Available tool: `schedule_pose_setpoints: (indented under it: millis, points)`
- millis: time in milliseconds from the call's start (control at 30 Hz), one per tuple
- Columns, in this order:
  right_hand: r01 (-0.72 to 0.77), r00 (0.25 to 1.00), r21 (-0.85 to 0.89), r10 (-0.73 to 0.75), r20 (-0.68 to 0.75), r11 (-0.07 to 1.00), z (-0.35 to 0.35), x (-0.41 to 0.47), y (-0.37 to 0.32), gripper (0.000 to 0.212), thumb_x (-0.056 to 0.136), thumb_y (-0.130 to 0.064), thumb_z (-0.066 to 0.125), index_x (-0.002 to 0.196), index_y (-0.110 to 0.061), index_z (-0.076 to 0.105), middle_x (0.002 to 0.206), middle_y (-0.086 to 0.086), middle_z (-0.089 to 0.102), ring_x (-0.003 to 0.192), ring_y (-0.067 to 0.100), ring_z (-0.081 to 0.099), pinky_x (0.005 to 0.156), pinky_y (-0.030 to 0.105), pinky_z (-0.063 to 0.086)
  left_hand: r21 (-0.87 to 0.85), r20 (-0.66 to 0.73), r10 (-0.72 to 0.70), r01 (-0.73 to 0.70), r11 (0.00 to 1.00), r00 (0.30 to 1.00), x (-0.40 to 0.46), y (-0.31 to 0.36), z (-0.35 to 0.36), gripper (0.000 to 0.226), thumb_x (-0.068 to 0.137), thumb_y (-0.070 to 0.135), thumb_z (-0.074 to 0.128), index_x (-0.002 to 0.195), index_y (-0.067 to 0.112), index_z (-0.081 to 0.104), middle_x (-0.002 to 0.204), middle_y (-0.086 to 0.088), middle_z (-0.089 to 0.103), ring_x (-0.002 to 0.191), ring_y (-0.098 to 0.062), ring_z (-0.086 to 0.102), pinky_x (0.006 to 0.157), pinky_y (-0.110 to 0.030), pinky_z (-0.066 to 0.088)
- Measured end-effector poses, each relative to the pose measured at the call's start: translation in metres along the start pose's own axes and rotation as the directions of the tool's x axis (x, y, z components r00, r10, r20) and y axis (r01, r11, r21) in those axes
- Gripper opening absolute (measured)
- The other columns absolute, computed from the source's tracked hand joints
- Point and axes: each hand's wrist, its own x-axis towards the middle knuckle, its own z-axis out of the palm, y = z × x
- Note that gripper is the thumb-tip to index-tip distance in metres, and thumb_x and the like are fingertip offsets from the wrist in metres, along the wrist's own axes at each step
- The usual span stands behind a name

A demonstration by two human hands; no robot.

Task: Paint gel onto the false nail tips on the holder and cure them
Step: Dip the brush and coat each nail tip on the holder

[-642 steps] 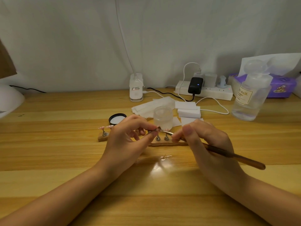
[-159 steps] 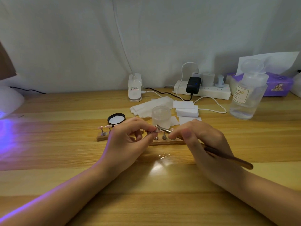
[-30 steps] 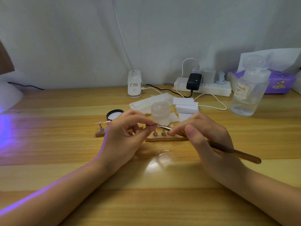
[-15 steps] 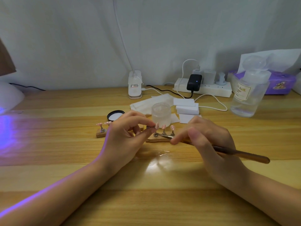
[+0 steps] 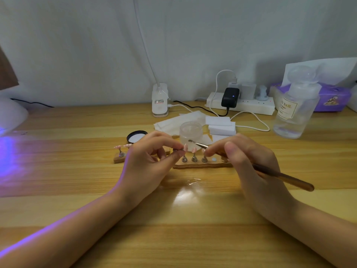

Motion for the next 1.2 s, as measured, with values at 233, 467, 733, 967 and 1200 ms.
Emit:
schedule_pose_setpoints:
  millis: [233,467,733,967,1200]
  points:
    - [0.056,0.997,0.07,-0.06,0.048,0.996,0.0005,-0.003,0.0019,0.041,0.089,-0.028,0.032,0.075,-0.015,0.068,0.075,-0.01,0.064,0.074,0.002,0.058,0.072,0.024,0.042,0.002,-0.008,0.006,-0.006,1.0,1.0,-0.0002,-0.0022,-0.0007,0.01,0.073,0.017,0.071,0.082,0.014,0.073,0.079,0.002,0.065,0.057,-0.005,0.047,0.051,-0.013,0.037]
    - [-0.02,1.0,0.076,0.02,-0.001,0.997,-0.0007,-0.0003,0.0024,0.032,0.088,-0.034,0.034,0.085,-0.026,0.065,0.085,-0.005,0.067,0.089,0.011,0.061,0.078,0.026,0.047,-0.009,0.003,0.055,-0.055,0.998,0.998,-0.0015,-0.003,-0.0013,0.015,0.076,0.012,0.069,0.09,0.015,0.072,0.082,0.002,0.07,0.053,-0.003,0.046,0.049,-0.015,0.038]
    - [0.005,1.0,0.07,-0.004,-0.007,0.998,-0.0004,-0.0016,0.0022,0.039,0.088,-0.031,0.033,0.073,-0.021,0.067,0.073,-0.007,0.067,0.075,0.007,0.061,0.072,0.022,0.044,-0.018,-0.007,0.073,-0.073,0.997,0.997,-0.0017,-0.004,-0.0008,0.022,0.078,0.01,0.069,0.098,0.02,0.068,0.082,0.009,0.07,0.051,-0.007,0.047,0.045,-0.024,0.043]
    - [0.024,1.0,0.045,-0.024,0.016,0.999,0.0009,-0.0002,0.001,0.033,0.088,-0.029,0.035,0.084,-0.019,0.066,0.083,-0.004,0.067,0.084,0.01,0.062,0.075,0.022,0.047,-0.025,0.002,0.07,-0.07,0.997,0.998,-0.0025,-0.007,-0.0007,0.018,0.08,0.014,0.067,0.097,0.02,0.07,0.082,0.007,0.071,0.052,-0.018,0.049,0.046,-0.031,0.043]
    - [0.018,0.999,0.076,-0.015,-0.03,0.997,-0.0014,-0.0023,0.0011,0.039,0.087,-0.031,0.033,0.072,-0.02,0.067,0.073,-0.009,0.067,0.075,0.004,0.061,0.073,0.022,0.044,-0.033,-0.012,0.06,-0.06,0.998,0.998,-0.0024,-0.007,0.0007,0.02,0.079,0.014,0.064,0.097,0.022,0.069,0.08,0.01,0.07,0.051,-0.01,0.045,0.046,-0.021,0.04]
